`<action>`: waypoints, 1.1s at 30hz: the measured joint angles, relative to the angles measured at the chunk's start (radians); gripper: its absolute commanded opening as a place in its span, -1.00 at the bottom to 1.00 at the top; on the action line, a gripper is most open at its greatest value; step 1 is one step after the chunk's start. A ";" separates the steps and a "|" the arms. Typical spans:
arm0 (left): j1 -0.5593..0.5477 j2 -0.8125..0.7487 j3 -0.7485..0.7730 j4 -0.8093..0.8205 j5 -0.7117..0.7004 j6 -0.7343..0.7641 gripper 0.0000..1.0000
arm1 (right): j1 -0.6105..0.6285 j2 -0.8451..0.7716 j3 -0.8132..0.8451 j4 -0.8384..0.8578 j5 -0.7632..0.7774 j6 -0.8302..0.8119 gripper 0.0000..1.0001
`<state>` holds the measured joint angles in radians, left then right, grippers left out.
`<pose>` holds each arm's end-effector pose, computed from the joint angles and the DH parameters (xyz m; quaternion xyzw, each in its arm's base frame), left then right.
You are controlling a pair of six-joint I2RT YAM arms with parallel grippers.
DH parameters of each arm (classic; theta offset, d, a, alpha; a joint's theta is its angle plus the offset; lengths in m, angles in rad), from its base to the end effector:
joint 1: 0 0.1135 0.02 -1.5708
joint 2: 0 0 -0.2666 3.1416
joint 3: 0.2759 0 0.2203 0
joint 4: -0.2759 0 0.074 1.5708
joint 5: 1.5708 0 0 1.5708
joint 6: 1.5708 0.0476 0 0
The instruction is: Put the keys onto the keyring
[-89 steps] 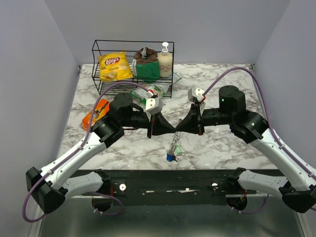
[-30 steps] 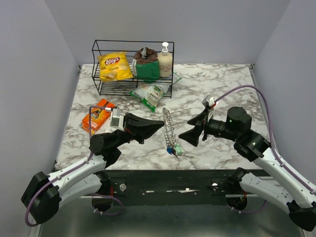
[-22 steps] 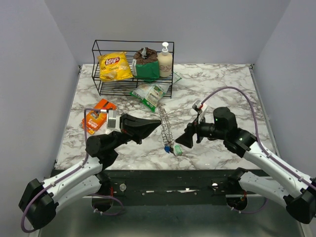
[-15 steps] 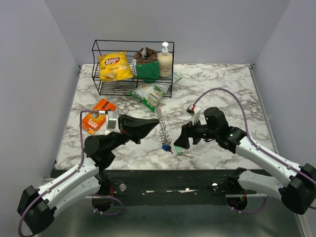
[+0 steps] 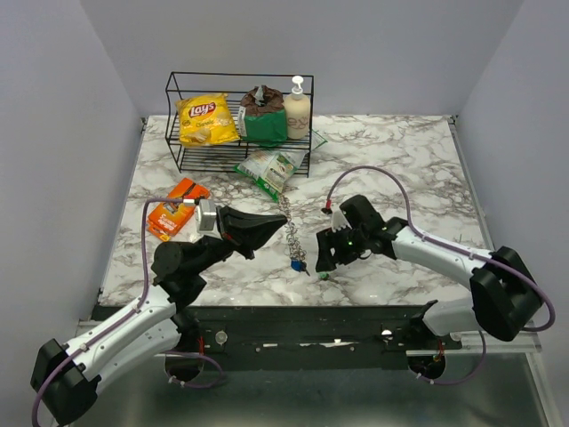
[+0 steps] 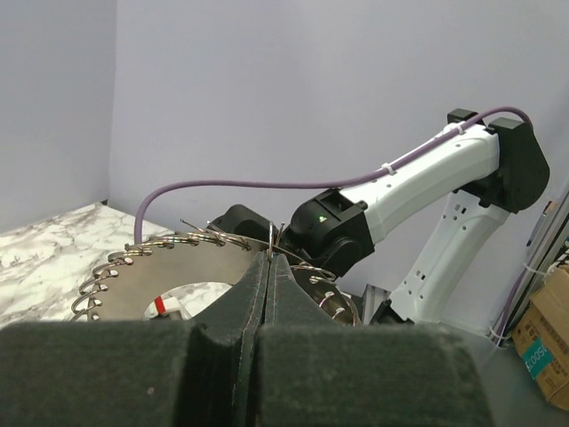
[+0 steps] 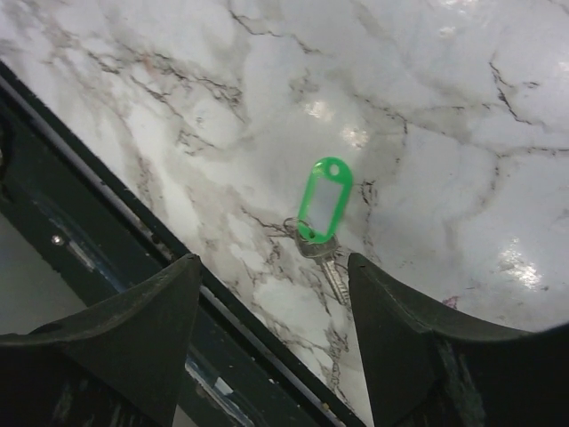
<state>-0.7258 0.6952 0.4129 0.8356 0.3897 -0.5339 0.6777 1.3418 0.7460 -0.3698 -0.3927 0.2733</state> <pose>0.0897 -0.1038 0.3449 0.2141 0.4595 -0.5809 0.6369 0.1722 0.1620 0.2068 -0.2450 0.9055 0.2994 0.1746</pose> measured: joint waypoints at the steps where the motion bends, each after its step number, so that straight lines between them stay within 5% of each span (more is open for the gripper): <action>1: 0.000 -0.001 0.000 -0.004 -0.002 0.001 -1.00 | 0.003 0.018 0.007 -0.008 0.016 0.002 0.43; 23: 0.005 -0.033 0.000 -0.016 -0.017 0.006 -1.00 | 0.167 0.249 0.119 -0.043 0.231 0.067 -0.23; 33: 0.005 -0.033 -0.001 -0.016 -0.017 0.007 -1.00 | 0.181 0.288 0.154 -0.043 0.256 0.049 -0.23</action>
<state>-0.7212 0.6621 0.4118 0.8192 0.3725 -0.5270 0.8585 1.6299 0.8997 -0.4133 -0.1368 0.3225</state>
